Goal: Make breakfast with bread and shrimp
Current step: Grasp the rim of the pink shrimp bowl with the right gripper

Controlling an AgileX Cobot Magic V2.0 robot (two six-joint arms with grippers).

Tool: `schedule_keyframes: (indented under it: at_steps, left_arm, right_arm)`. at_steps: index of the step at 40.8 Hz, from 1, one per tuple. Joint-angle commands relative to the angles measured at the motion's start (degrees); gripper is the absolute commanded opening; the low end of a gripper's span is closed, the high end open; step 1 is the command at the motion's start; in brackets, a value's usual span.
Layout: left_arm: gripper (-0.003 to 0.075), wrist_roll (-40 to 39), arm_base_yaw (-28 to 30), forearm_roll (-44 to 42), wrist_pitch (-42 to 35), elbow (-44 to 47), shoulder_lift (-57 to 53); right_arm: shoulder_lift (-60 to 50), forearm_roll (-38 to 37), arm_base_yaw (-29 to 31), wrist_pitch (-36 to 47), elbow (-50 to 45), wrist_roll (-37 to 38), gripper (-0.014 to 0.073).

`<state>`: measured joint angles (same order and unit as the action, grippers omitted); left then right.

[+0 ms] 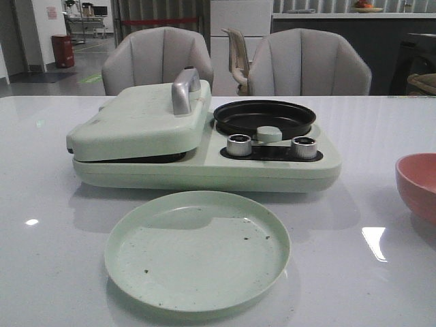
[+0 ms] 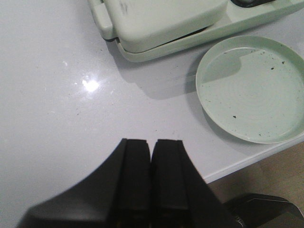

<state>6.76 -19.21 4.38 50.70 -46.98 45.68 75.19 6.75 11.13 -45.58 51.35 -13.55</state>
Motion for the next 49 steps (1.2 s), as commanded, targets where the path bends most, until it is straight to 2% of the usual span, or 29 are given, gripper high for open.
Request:
schedule_keyframes:
  at_steps: [1, 12, 29, 37, 46, 49]
  left_arm:
    - [0.0100, -0.47, -0.42, 0.18, -3.35, -1.49, -0.38]
    - [0.0100, -0.47, -0.42, 0.18, -3.35, -1.49, -0.38]
    - [0.0100, -0.47, -0.42, 0.18, -3.55, -1.49, -0.38]
    - [0.0100, -0.47, -0.42, 0.18, -3.55, -1.49, -0.38]
    - [0.0100, -0.47, -0.42, 0.18, -3.55, -1.49, -0.38]
    - [0.0100, -0.47, -0.42, 0.18, -3.55, -1.49, -0.38]
  right_arm:
    - [3.06, -3.68, 0.40, 4.75, 3.55, -2.48, 0.0494]
    - [14.58, -6.41, 0.40, 11.96, 9.38, -3.00, 0.0494]
    - [25.41, -6.41, 0.40, 9.71, 17.42, -3.00, 0.0482]
    - [26.48, -6.41, 0.40, 9.24, 17.78, -3.00, 0.0295]
    - [27.43, -6.41, 0.40, 8.54, 17.78, -3.04, 0.0210]
    - [27.37, -6.41, 0.40, 8.49, 17.78, -3.04, 0.0142]
